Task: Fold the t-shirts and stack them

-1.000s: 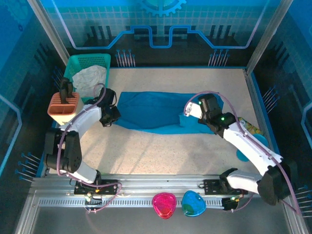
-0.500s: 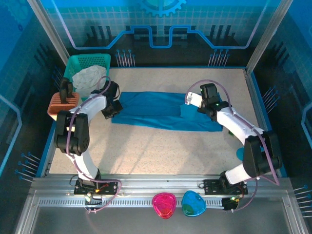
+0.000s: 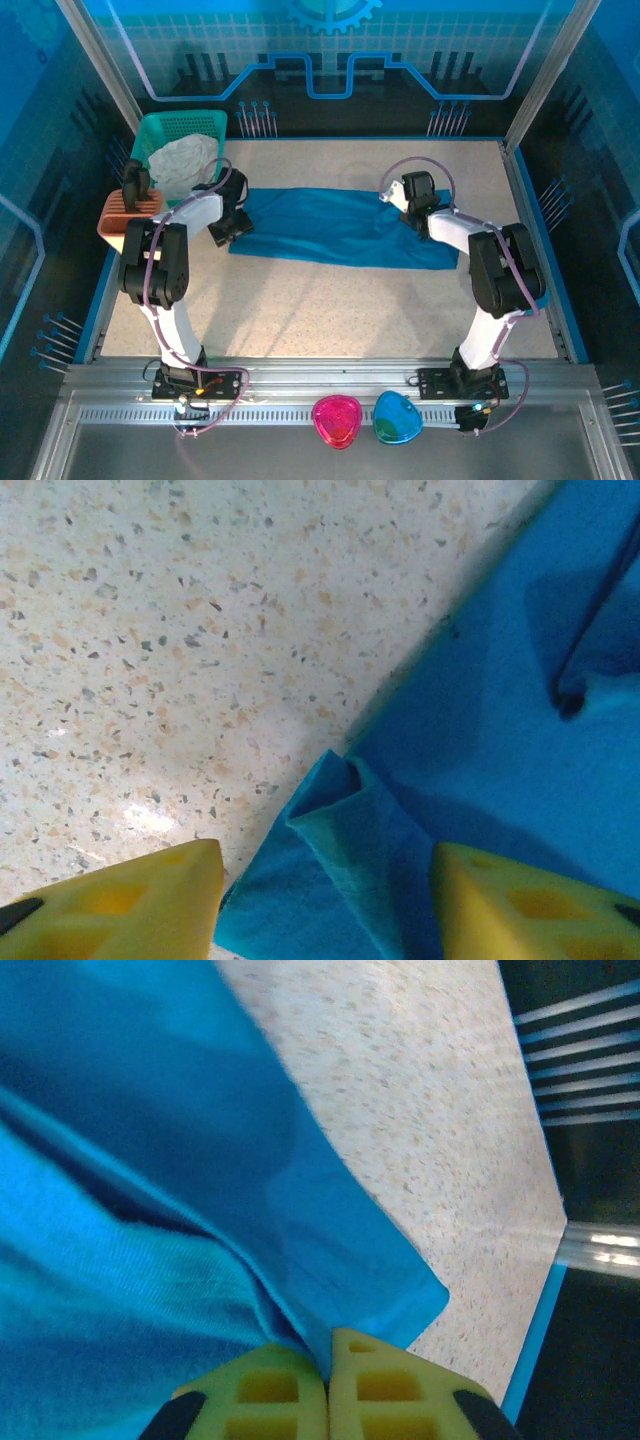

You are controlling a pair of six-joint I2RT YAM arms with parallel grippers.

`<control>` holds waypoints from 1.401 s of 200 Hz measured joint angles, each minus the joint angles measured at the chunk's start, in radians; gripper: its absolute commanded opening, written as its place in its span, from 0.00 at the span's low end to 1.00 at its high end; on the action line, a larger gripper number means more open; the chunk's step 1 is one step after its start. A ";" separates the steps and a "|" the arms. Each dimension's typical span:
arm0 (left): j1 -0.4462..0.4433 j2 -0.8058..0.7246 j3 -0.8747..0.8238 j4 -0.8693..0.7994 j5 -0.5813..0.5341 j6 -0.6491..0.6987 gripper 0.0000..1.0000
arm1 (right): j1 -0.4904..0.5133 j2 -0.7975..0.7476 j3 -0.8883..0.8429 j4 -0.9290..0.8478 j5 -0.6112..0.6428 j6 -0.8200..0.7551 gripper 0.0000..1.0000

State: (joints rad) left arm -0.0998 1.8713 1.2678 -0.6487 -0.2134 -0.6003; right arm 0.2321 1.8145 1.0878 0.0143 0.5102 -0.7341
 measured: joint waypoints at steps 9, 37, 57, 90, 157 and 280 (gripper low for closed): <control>0.000 0.000 0.000 -0.001 -0.004 0.003 0.72 | -0.008 0.012 0.020 0.004 0.011 0.041 0.37; 0.000 -0.016 0.000 -0.004 -0.011 0.016 0.93 | -0.019 0.018 0.052 0.010 0.032 0.161 0.55; 0.000 -0.071 0.000 -0.009 -0.011 0.028 0.99 | -0.019 0.009 0.063 -0.009 0.032 0.246 0.61; 0.000 -0.225 -0.010 -0.024 0.000 0.058 0.65 | -0.033 -0.093 0.063 -0.101 0.005 0.426 0.63; -0.010 -0.209 -0.070 -0.016 0.132 0.128 0.02 | -0.115 -0.426 0.048 -0.357 -0.201 0.886 0.59; -0.041 0.141 0.125 0.000 0.163 0.137 0.07 | -0.116 -0.571 -0.148 -0.526 -0.452 1.110 0.57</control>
State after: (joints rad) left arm -0.1406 2.0125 1.3930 -0.6487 -0.0505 -0.4633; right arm 0.1165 1.2434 0.9394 -0.5117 0.0578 0.3759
